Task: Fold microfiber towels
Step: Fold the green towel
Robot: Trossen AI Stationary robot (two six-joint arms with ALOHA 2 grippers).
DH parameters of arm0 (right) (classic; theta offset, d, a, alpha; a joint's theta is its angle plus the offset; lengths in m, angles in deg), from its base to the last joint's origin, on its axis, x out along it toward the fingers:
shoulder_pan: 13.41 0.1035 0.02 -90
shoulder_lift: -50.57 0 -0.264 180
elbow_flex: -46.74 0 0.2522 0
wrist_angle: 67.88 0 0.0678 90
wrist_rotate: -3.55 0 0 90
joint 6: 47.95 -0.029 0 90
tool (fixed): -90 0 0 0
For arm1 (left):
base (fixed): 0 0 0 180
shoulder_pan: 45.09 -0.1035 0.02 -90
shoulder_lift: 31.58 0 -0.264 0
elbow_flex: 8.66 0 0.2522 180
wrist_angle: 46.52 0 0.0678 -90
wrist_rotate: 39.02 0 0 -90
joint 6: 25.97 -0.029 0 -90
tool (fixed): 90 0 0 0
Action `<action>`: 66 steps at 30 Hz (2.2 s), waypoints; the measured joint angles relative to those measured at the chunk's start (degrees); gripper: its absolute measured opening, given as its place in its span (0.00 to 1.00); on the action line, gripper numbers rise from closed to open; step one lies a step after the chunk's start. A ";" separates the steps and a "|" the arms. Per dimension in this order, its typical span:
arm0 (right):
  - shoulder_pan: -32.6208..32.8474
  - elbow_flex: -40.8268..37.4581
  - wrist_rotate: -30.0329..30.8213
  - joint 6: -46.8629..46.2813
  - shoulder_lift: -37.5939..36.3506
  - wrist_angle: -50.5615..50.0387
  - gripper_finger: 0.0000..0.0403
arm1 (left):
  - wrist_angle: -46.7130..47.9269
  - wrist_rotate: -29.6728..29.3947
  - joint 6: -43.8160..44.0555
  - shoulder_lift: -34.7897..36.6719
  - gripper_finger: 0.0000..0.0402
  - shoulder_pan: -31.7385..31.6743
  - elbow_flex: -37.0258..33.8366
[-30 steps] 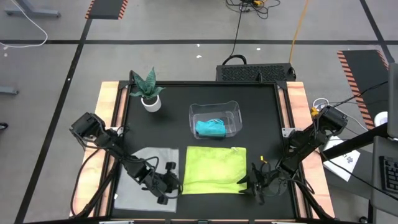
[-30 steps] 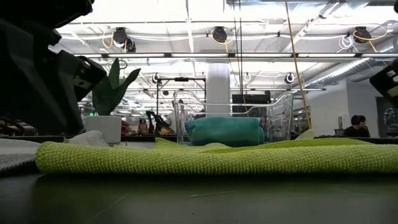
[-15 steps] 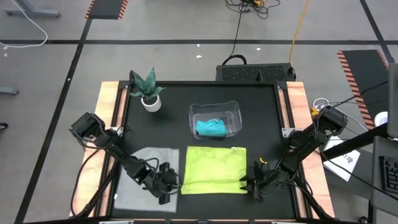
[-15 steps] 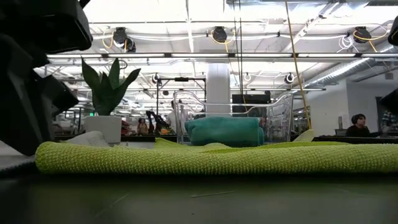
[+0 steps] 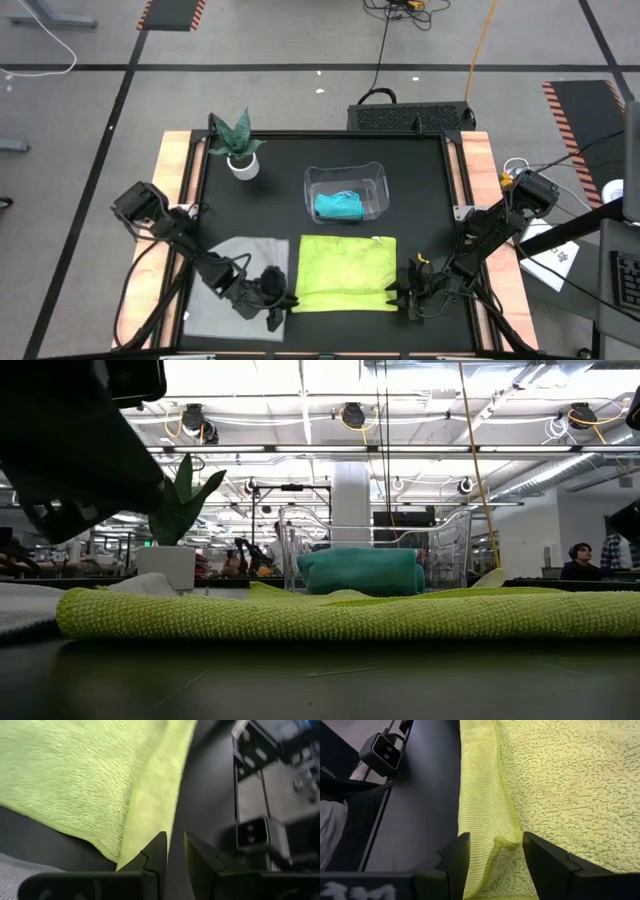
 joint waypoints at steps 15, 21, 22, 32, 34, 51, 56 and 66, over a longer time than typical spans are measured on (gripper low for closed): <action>0.02 0.00 -0.02 3.20 0.00 -0.39 0.43 | 11.23 -6.82 25.24 -0.03 0.17 4.91 0.00; 0.02 0.02 -0.04 3.22 0.00 -1.16 0.43 | 7.24 -2.73 28.79 -4.13 0.17 3.97 -0.02; 0.02 0.02 -0.04 3.22 0.00 -1.35 0.43 | 5.52 -1.62 28.82 -5.17 0.17 3.69 0.11; 0.04 0.04 -0.04 4.25 0.02 -1.46 0.43 | -1.98 -0.10 25.14 -6.93 0.17 2.42 0.11; 0.04 0.04 -0.04 4.25 0.02 -1.46 0.43 | -2.10 0.22 25.12 -6.93 0.17 2.16 0.11; 1.90 0.04 0.46 4.25 0.02 -1.42 0.43 | -6.04 0.86 20.21 -7.04 0.17 1.29 -0.02; 1.90 0.04 0.58 4.25 0.02 -1.38 0.43 | -5.80 0.77 17.89 -7.04 0.17 0.56 0.00; 1.91 0.02 1.78 4.29 0.02 -1.05 0.43 | -1.80 0.80 -2.24 -6.99 0.08 0.93 3.70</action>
